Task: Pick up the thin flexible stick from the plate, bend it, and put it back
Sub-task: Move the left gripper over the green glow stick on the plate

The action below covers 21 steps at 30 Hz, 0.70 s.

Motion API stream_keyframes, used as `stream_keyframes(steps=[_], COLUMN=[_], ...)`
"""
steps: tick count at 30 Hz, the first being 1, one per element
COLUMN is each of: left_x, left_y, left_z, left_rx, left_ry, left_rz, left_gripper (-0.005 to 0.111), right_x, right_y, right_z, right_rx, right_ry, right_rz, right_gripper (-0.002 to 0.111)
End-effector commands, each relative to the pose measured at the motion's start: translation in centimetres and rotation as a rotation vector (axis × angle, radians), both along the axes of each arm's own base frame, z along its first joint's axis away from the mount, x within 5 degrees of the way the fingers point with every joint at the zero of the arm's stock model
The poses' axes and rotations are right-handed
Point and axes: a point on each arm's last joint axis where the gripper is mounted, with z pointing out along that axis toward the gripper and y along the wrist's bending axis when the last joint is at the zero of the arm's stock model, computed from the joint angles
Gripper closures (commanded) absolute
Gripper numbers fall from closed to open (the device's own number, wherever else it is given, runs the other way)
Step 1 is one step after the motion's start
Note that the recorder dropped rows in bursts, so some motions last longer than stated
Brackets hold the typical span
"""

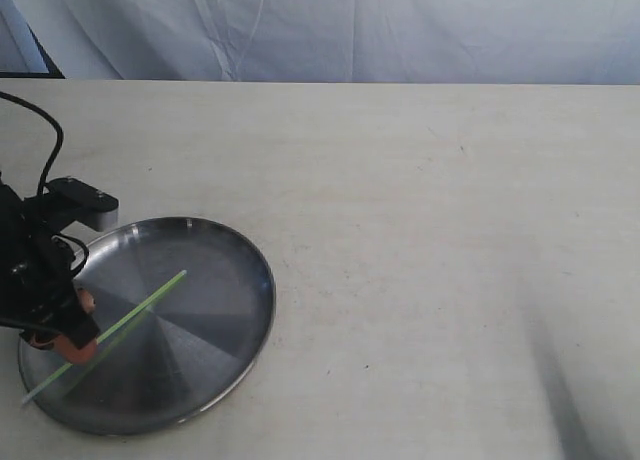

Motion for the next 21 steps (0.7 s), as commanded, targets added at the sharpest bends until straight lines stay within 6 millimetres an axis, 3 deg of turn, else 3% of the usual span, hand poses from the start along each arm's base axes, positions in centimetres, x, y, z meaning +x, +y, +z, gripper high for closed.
stream_keyframes(steps=[1,8,21], left_x=[0.1,0.3,0.3], left_y=[-0.2,-0.3,0.0], left_z=[-0.8,-1.9,-2.2], left_rx=[-0.001,0.009,0.045], left_ry=[0.022,0.065,0.073], left_rz=[0.008,0.031,0.043], left_gripper=[0.057,0.057,0.057], right_x=[0.0,0.0,0.0], right_y=[0.0,0.0,0.0], right_z=[0.0,0.0,0.0], right_rx=[-0.006,-0.006,-0.006], right_ry=[-0.01,-0.01,-0.01], right_rz=[-0.001,-0.001,-0.001], right_gripper=[0.108,0.108,0.108])
